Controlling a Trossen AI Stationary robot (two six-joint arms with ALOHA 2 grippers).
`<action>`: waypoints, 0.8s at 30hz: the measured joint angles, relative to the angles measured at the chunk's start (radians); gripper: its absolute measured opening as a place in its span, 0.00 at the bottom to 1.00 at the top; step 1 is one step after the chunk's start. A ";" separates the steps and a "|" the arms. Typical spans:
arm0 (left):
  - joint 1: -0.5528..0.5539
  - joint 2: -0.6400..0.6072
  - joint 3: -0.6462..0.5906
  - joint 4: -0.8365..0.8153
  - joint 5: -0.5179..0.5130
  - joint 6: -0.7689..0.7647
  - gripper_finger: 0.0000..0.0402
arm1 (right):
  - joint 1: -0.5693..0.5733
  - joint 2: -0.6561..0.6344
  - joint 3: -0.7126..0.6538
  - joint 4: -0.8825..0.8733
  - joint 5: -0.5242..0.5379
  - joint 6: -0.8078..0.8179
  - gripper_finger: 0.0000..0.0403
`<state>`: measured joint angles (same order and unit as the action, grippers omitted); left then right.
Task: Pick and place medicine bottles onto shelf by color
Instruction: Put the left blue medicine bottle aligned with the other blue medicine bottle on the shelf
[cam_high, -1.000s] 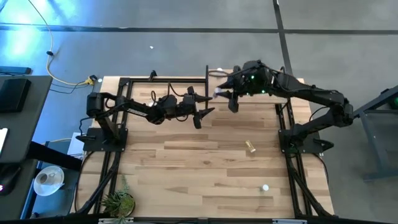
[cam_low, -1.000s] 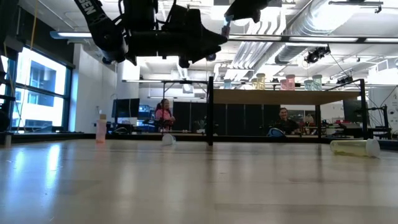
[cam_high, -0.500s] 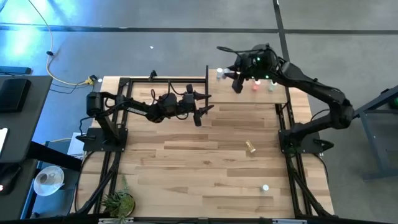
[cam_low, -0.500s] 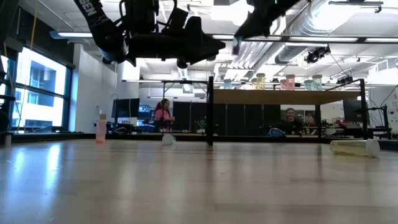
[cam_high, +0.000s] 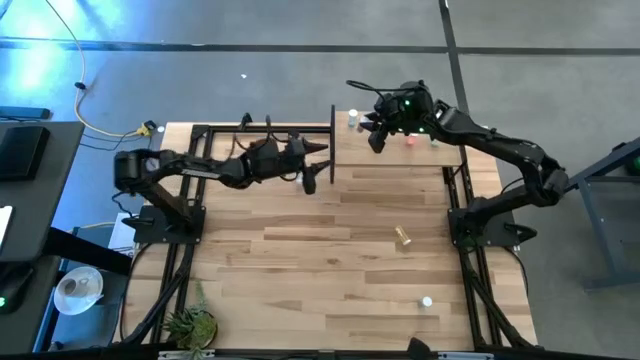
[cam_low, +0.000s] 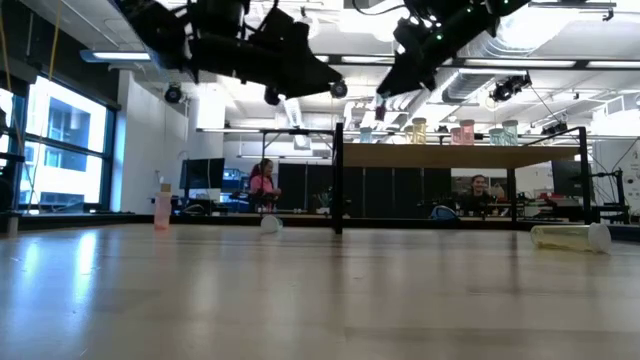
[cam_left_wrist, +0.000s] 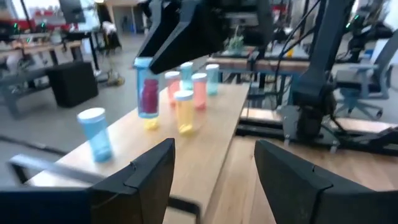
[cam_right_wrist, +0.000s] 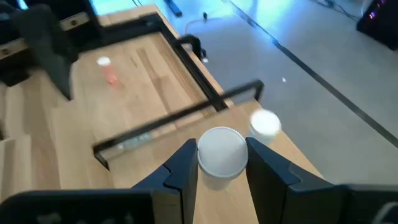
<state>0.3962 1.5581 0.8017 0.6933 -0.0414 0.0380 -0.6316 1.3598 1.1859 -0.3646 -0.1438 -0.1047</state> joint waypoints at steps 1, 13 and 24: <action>0.005 -0.024 0.000 -0.038 0.000 0.000 0.52 | 0.005 0.009 0.005 0.013 -0.004 0.000 0.25; 0.008 -0.186 0.000 -0.330 -0.003 0.000 0.50 | 0.017 0.154 0.065 -0.028 -0.025 0.028 0.25; 0.008 -0.180 0.000 -0.336 -0.004 0.000 0.50 | 0.042 0.202 0.069 -0.029 -0.001 0.036 0.25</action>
<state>0.4042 1.3777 0.8017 0.3576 -0.0452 0.0380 -0.5893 1.5620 1.2552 -0.3940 -0.1446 -0.0691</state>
